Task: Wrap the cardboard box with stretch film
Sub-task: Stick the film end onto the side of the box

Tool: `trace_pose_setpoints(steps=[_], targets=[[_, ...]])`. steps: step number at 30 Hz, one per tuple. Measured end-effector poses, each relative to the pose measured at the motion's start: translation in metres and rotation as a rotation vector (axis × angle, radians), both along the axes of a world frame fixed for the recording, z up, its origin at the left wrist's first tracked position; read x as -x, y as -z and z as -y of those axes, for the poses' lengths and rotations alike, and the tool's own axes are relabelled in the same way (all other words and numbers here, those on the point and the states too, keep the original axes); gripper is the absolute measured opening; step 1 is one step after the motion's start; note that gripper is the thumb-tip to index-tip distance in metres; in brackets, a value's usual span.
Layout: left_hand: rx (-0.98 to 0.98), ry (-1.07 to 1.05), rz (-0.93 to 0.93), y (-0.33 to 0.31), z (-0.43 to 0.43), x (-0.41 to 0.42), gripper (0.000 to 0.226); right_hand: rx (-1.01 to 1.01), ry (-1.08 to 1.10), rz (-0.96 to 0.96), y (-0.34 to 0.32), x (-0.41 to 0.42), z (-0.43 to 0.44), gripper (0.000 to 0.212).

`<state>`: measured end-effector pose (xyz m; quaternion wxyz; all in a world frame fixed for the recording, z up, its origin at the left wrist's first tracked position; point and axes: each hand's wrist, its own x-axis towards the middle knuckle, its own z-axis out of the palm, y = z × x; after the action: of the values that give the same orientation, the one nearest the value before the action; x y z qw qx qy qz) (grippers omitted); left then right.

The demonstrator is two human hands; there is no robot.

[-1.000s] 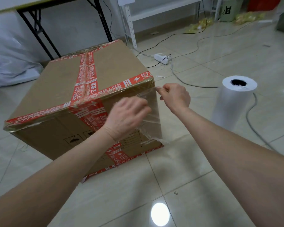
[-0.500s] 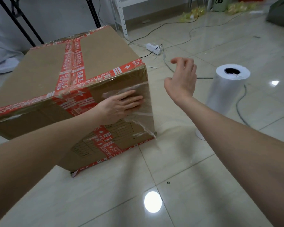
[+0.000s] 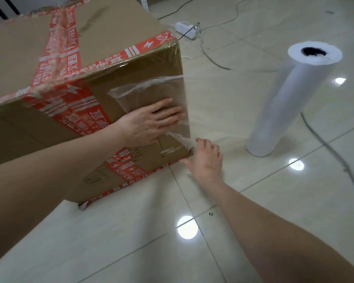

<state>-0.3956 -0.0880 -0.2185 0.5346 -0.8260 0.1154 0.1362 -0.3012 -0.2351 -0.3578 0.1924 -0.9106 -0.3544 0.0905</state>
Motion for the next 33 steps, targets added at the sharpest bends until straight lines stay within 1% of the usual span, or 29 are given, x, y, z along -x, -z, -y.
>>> trace_pose_setpoints(steps=[1,2,3,5,6,7,10,12,13,14,15,16,17,18,19,20,21,22,24,25,26,28,31,33], targets=[[-0.001,0.013,-0.003,0.001,-0.001,0.0,0.067,-0.023,0.021,0.001,0.001,0.001,-0.01,0.075],[-0.004,0.023,-0.011,0.001,-0.001,0.0,0.066,-0.041,0.04,0.002,0.002,0.001,-0.02,0.069],[-0.003,0.03,-0.022,0.001,-0.002,0.0,0.064,-0.054,0.066,0.005,0.003,0.001,-0.028,0.059],[0.006,0.028,-0.039,0.002,-0.003,0.001,0.062,-0.043,0.106,0.013,0.005,-0.002,-0.035,0.032],[0.004,0.025,-0.043,0.002,-0.003,0.001,0.061,-0.02,0.094,0.019,0.008,-0.004,-0.034,0.023],[0.003,0.021,-0.052,0.003,-0.002,0.001,0.061,0.003,0.065,0.024,0.012,-0.002,-0.032,0.02],[-0.007,-0.002,-0.083,0.005,0.002,0.0,0.059,-0.008,-0.07,0.018,0.023,0.012,-0.019,0.02],[-0.016,-0.025,-0.137,0.007,0.004,0.0,0.058,-0.03,-0.16,-0.037,0.029,0.025,-0.014,0.019],[-0.016,-0.036,-0.147,0.007,0.005,0.0,0.059,-0.08,-0.111,-0.109,0.031,0.028,-0.012,0.019],[-0.015,-0.047,-0.153,0.007,0.006,0.0,0.059,-0.15,0.014,-0.231,0.029,0.028,-0.012,0.023],[-0.018,-0.054,-0.163,0.007,0.007,0.0,0.059,-0.233,0.178,-0.363,0.026,0.024,-0.012,0.034],[-0.025,-0.06,-0.175,0.006,0.008,0.0,0.058,-0.314,0.302,-0.444,0.024,0.016,-0.015,0.047],[-0.031,-0.07,-0.189,0.005,0.008,0.001,0.058,-0.36,0.347,-0.48,0.022,0.007,-0.018,0.06],[-0.031,-0.078,-0.199,0.005,0.009,0.0,0.058,-0.386,0.347,-0.53,0.019,-0.002,-0.022,0.07],[-0.026,-0.082,-0.204,0.004,0.009,0.0,0.057,-0.413,0.341,-0.597,0.015,-0.009,-0.026,0.076],[-0.021,-0.086,-0.208,0.004,0.009,0.0,0.056,-0.435,0.339,-0.672,0.011,-0.015,-0.032,0.077],[-0.016,-0.091,-0.209,0.004,0.01,0.0,0.055,-0.445,0.345,-0.727,0.007,-0.019,-0.036,0.073],[-0.014,-0.094,-0.21,0.004,0.01,-0.001,0.054,-0.435,0.355,-0.745,0.005,-0.02,-0.04,0.063],[-0.012,-0.093,-0.215,0.004,0.01,-0.001,0.053,-0.379,0.394,-0.69,0.004,-0.018,-0.042,0.034],[-0.005,-0.091,-0.217,0.004,0.009,-0.001,0.051,-0.347,0.389,-0.657,0.005,-0.015,-0.04,0.024],[0.003,-0.09,-0.215,0.004,0.009,-0.001,0.05,-0.323,0.361,-0.629,0.007,-0.011,-0.037,0.018],[0.008,-0.092,-0.216,0.004,0.01,-0.001,0.049,-0.284,0.237,-0.547,0.015,0.001,-0.027,0.016],[-0.004,-0.086,-0.243,0.005,0.008,0.0,0.05,-0.123,0.001,-0.31,0.033,0.022,-0.017,0.02],[-0.013,-0.053,-0.256,0.007,0.005,0.001,0.05,-0.105,-0.092,-0.232,0.043,0.037,-0.017,0.018]])
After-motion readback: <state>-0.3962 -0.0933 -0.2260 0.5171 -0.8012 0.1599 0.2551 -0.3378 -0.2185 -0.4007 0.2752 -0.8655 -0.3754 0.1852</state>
